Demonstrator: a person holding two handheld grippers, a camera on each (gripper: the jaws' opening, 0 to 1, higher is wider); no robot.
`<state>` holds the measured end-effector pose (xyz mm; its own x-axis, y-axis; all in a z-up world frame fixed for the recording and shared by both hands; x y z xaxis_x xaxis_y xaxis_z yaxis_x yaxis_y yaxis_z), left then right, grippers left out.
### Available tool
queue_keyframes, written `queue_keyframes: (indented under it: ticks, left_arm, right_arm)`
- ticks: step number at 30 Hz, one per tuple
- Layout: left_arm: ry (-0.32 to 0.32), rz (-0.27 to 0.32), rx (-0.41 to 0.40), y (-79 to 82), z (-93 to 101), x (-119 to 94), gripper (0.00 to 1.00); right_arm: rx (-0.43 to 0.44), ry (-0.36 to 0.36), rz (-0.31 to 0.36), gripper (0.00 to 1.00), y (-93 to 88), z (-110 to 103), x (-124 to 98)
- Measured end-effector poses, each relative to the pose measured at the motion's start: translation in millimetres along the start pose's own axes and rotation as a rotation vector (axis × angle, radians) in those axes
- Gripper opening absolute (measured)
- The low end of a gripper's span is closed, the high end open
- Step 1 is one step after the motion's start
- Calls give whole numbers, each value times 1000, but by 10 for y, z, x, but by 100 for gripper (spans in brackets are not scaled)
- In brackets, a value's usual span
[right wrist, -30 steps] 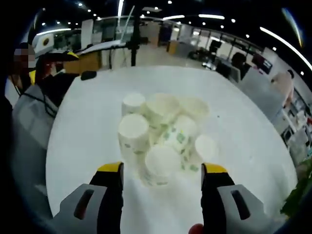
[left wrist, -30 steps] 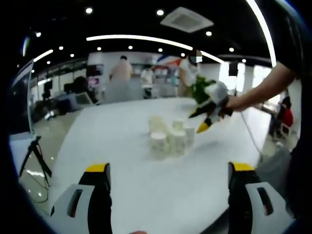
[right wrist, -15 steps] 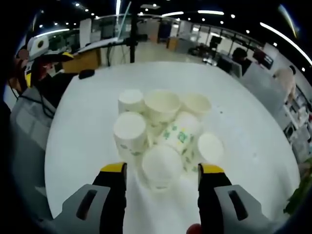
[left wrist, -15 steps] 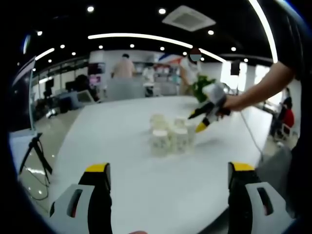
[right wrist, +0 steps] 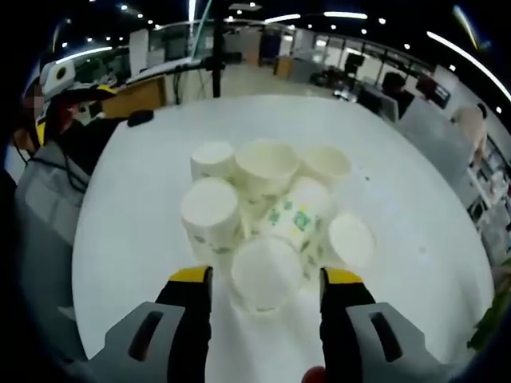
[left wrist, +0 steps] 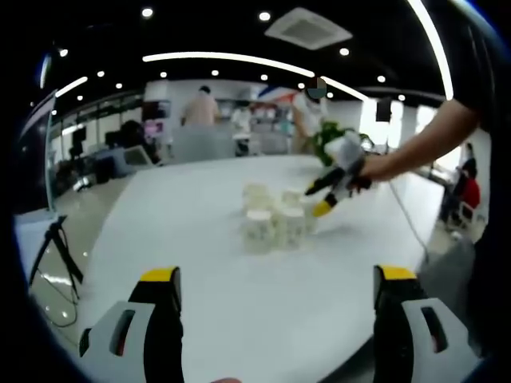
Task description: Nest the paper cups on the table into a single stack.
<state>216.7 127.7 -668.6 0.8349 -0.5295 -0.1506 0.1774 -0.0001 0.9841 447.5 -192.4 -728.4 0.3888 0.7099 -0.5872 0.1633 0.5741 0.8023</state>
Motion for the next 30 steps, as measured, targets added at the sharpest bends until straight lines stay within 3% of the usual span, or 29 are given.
queue_keyframes:
  ticks: [17,30]
  left_arm:
    - [-5,-2,-3,3,7,-15,100]
    - [-9,2,-2,-12,14,-8,100]
  right_arm:
    - [-1,31,-17,36,-10,-10,75]
    - [10,34,-22,35,-10,-33,46]
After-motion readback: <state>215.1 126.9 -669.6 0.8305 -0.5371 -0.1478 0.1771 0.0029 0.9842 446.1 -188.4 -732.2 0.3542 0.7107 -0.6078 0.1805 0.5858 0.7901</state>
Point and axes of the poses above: the point that each gripper's makers call its tool centre point, and the gripper's own axes: x roughly forward along the fingers, z roughly to its right, y roughly out of its top, the point moved 9 cm from there along -x, roughly backward along the fingers, and after that the axes turned 13 degrees about z, right-handed, at the moved point
